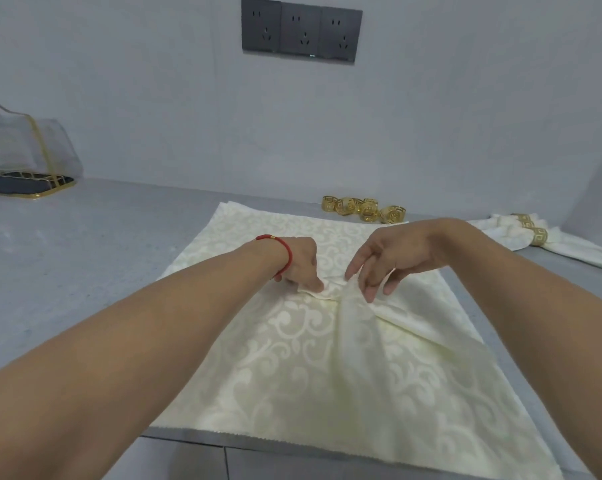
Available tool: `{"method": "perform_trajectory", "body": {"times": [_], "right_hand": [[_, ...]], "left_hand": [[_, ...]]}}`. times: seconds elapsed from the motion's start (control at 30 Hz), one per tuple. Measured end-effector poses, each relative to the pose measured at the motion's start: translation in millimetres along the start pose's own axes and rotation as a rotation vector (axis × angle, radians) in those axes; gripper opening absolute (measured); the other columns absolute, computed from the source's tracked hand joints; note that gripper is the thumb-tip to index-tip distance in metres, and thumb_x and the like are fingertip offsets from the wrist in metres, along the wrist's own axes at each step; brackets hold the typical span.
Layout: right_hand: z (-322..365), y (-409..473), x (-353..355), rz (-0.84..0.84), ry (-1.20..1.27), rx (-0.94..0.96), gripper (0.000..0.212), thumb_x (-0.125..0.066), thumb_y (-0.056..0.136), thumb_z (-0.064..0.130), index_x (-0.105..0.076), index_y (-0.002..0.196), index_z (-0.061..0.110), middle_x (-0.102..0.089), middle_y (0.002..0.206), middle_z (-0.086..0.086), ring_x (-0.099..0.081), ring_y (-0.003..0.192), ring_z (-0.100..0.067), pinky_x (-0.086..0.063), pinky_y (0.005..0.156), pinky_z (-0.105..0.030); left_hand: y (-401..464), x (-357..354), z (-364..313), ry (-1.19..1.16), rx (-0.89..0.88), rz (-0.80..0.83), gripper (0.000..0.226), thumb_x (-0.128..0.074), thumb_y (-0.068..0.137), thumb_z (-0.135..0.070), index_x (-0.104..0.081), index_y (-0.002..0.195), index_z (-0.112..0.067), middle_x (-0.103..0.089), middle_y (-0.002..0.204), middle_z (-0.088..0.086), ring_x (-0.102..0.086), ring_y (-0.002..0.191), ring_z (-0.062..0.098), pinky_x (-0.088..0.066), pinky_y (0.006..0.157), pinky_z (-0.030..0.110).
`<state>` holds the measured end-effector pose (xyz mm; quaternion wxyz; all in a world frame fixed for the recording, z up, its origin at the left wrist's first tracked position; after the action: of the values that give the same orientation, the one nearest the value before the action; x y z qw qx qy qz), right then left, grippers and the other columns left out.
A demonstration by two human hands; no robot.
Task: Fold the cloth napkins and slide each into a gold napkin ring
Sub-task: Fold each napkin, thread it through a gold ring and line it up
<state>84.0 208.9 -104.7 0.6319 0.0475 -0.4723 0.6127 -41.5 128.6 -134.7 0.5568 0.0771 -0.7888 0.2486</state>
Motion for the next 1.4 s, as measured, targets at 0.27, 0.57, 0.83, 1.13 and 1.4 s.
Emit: {"method": "perform_trajectory", "body": {"times": [0.27, 0.57, 0.83, 1.13, 1.4], "right_hand": [[-15, 29, 3, -0.287, -0.227, 0.099, 0.022, -0.083, 0.079, 0.048, -0.068, 0.08, 0.032, -0.062, 0.071, 0.005, -0.057, 0.067, -0.016, -0.048, 0.071, -0.034], [-14, 41, -3, -0.354, -0.108, 0.224, 0.02, -0.089, 0.077, 0.034, -0.071, 0.082, 0.026, -0.068, 0.083, 0.02, -0.064, 0.067, -0.014, -0.056, 0.072, -0.036], [-15, 43, 4, -0.405, -0.155, 0.194, 0.035, -0.087, 0.071, 0.054, -0.071, 0.085, 0.026, -0.075, 0.092, 0.002, -0.069, 0.07, -0.018, -0.059, 0.078, -0.039], [-11, 8, -26, -0.567, -0.223, 0.388, 0.034, -0.074, 0.089, 0.046, -0.069, 0.123, 0.044, -0.067, 0.127, 0.02, -0.059, 0.104, 0.005, -0.05, 0.096, -0.025], [-12, 15, -22, -0.563, -0.077, 0.35, 0.021, -0.075, 0.09, 0.029, -0.079, 0.097, 0.049, -0.072, 0.105, 0.03, -0.064, 0.101, 0.009, -0.051, 0.09, -0.019]], "left_hand": [[4, -2, 12, -0.145, 0.04, 0.053, 0.033, -0.073, 0.084, -0.046, -0.073, 0.096, -0.015, -0.067, 0.082, -0.001, -0.063, 0.065, 0.014, -0.042, 0.042, 0.015], [8, -8, 21, -0.356, -0.011, 0.115, 0.029, -0.083, 0.077, -0.041, -0.078, 0.086, -0.015, -0.071, 0.083, 0.001, -0.064, 0.072, 0.018, -0.056, 0.073, 0.029], [3, -9, 18, -0.268, -0.009, 0.112, 0.059, -0.075, 0.075, -0.062, -0.07, 0.094, -0.006, -0.058, 0.073, 0.002, -0.057, 0.062, 0.02, -0.051, 0.075, 0.031], [-1, -6, 20, -0.274, -0.022, 0.09, 0.047, -0.078, 0.072, -0.062, -0.066, 0.088, -0.019, -0.06, 0.076, 0.001, -0.058, 0.063, 0.017, -0.048, 0.074, 0.03], [-8, -9, 27, -0.411, -0.022, -0.092, 0.047, -0.082, 0.068, -0.059, -0.058, 0.073, -0.019, -0.053, 0.068, -0.002, -0.048, 0.062, 0.016, -0.038, 0.061, 0.026]]}}
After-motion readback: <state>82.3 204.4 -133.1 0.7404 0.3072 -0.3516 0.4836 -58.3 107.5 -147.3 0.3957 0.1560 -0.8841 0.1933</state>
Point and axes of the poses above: each hand's wrist, its own y-axis towards the middle knuckle, its own x-axis out of the back of the hand, z = x × y, the point moved 8 cm from there along y, towards the middle knuckle
